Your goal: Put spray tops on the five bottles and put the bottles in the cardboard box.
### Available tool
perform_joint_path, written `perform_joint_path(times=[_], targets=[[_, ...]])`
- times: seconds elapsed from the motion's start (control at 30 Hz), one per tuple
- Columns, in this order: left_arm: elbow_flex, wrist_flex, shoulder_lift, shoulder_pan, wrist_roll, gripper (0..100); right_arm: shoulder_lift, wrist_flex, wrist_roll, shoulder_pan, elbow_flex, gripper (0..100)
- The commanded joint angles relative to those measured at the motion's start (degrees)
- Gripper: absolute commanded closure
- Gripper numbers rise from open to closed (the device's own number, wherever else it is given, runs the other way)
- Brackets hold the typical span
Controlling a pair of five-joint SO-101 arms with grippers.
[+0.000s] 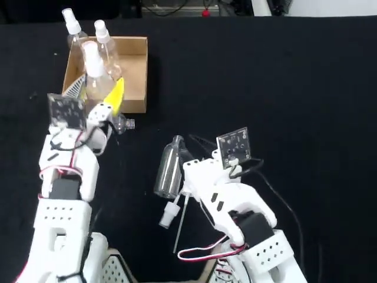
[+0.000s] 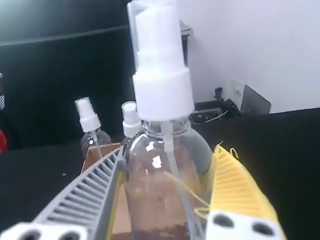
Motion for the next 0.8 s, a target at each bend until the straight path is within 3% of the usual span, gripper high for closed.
perform_joint_path(times=[0.0,0.5,0.77], targets=[[-7.9,-1.5,5.5,-2.5,2.8,75,-1.4,-3.2,-0.4,1.2,0.0,91.7],[-22.7,-1.5,27.2,-6.4,4.0,75,-1.4,-3.2,-0.4,1.1,0.0,91.7],[-25.9,-1.5,29.6,-8.0,3.4,75,-1.4,-3.2,-0.4,1.1,0.0,91.7]])
